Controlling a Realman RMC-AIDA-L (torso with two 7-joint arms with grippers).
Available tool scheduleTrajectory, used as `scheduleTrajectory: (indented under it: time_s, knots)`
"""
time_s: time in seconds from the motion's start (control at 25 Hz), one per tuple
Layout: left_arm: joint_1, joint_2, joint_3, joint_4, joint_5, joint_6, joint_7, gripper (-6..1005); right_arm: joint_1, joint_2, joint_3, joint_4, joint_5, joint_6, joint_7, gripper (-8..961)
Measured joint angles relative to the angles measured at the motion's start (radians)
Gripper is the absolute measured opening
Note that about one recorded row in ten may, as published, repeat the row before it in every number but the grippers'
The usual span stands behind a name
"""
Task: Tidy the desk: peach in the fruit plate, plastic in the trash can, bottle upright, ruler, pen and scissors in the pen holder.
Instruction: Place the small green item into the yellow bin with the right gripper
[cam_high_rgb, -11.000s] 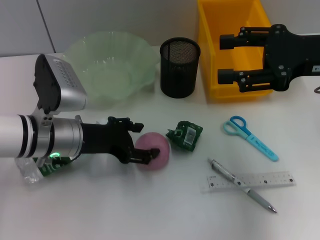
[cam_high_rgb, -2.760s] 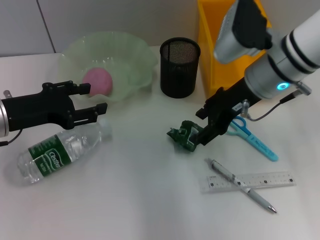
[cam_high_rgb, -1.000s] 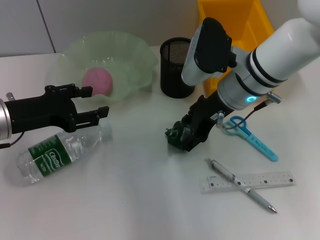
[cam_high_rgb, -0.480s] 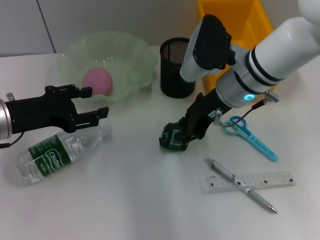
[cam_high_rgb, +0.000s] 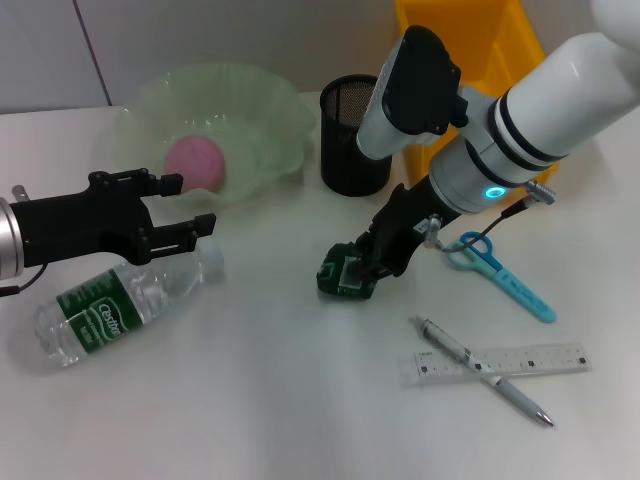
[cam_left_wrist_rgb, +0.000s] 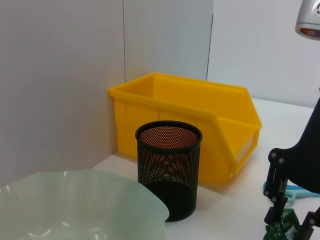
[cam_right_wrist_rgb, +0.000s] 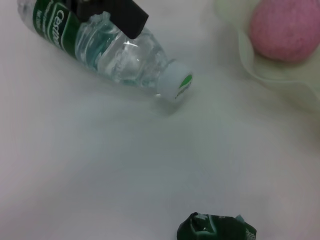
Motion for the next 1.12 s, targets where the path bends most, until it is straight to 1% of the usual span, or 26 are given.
scheduleTrajectory:
  time_s: [0.28, 0.48, 0.56, 0.76, 1.12]
  knots:
    - [0.003, 0.0, 0.0, 0.0, 0.0, 0.0, 0.0, 698, -0.001, 0.001, -0.002, 0.005, 0.0, 0.003, 0.001, 369]
    - [0.009, 0.0, -0.004, 0.0, 0.0, 0.0, 0.0, 698, 0.0, 0.001, -0.003, 0.007, 0.0, 0.0, 0.008, 351]
    - [0.01, 0.0, -0.006, 0.0, 0.0, 0.0, 0.001, 698, 0.0, 0.001, -0.003, 0.007, 0.0, 0.001, 0.011, 219]
    - [0.011, 0.0, -0.008, 0.0, 0.0, 0.0, 0.003, 698, -0.002, 0.0, -0.001, -0.001, 0.0, -0.003, 0.012, 97]
    - [0.011, -0.001, -0.009, 0.0, 0.0, -0.002, 0.012, 699, -0.01, -0.001, 0.017, -0.027, 0.0, 0.001, 0.013, 40]
